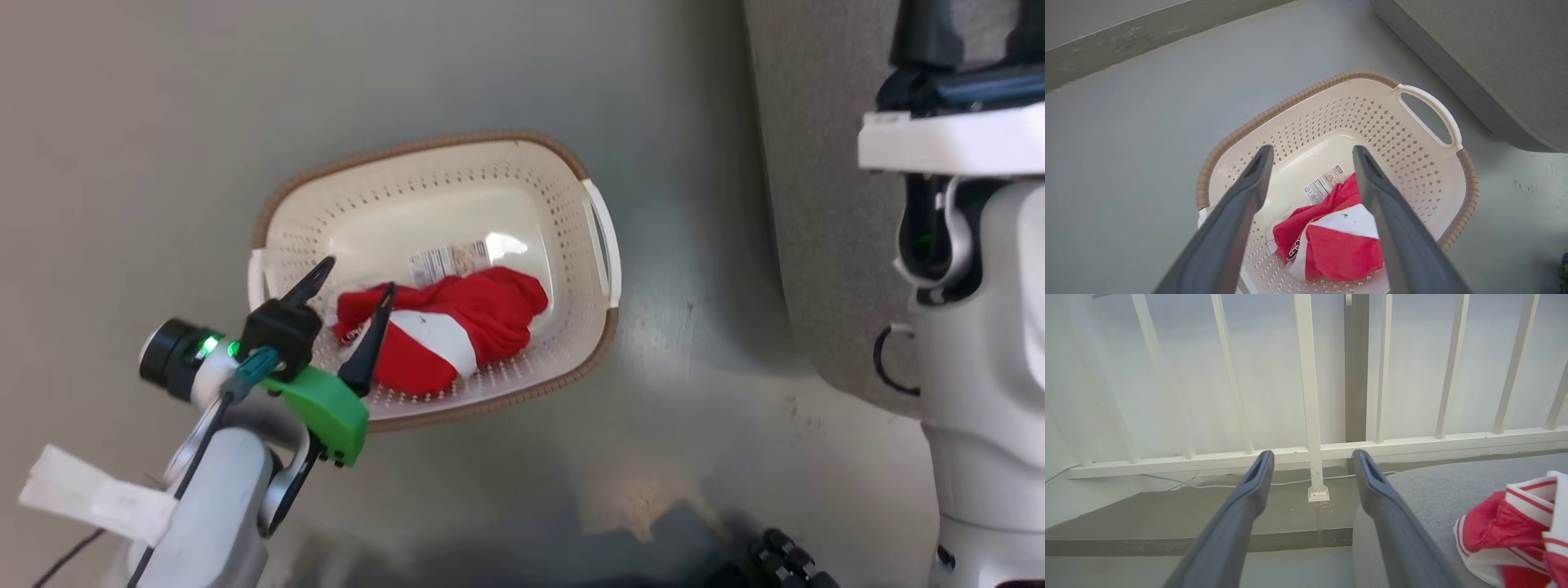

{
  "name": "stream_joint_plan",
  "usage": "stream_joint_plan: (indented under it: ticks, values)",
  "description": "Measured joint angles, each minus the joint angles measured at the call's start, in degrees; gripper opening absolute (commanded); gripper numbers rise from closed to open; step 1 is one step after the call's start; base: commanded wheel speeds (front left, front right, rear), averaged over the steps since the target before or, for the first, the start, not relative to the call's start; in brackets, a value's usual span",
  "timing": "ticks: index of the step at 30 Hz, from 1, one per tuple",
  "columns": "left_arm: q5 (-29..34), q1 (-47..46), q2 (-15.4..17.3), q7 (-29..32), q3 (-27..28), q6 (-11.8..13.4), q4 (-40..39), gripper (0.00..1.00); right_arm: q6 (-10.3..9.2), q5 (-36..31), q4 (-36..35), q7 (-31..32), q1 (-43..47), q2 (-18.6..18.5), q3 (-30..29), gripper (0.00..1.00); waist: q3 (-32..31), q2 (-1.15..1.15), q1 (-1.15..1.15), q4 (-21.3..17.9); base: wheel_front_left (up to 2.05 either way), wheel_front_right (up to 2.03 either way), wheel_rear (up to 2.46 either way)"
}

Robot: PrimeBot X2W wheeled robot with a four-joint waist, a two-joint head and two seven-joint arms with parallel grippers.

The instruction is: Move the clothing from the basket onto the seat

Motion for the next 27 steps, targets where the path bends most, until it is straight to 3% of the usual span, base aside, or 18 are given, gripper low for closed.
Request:
stream_joint_plan:
  ticks: [16, 27]
  values:
    - [6.1, -6.4, 0.3, 1.8, -11.6, -1.3, 5.2, 1.00, -0.02, -0.3, -0.7, -0.1, -7.6, 0.0, -0.6, 1.00, 11.6, 0.00, 0.00, -2.5, 0.00, 0.00, 0.00]
    - [6.4, -9.9, 1.5, 1.8, -13.6, -1.3, 9.0, 1.00, -0.01, -0.3, -0.3, -0.1, -10.1, 0.2, -0.1, 1.00, 14.6, 0.00, 0.00, -3.8, 0.00, 0.00, 0.00]
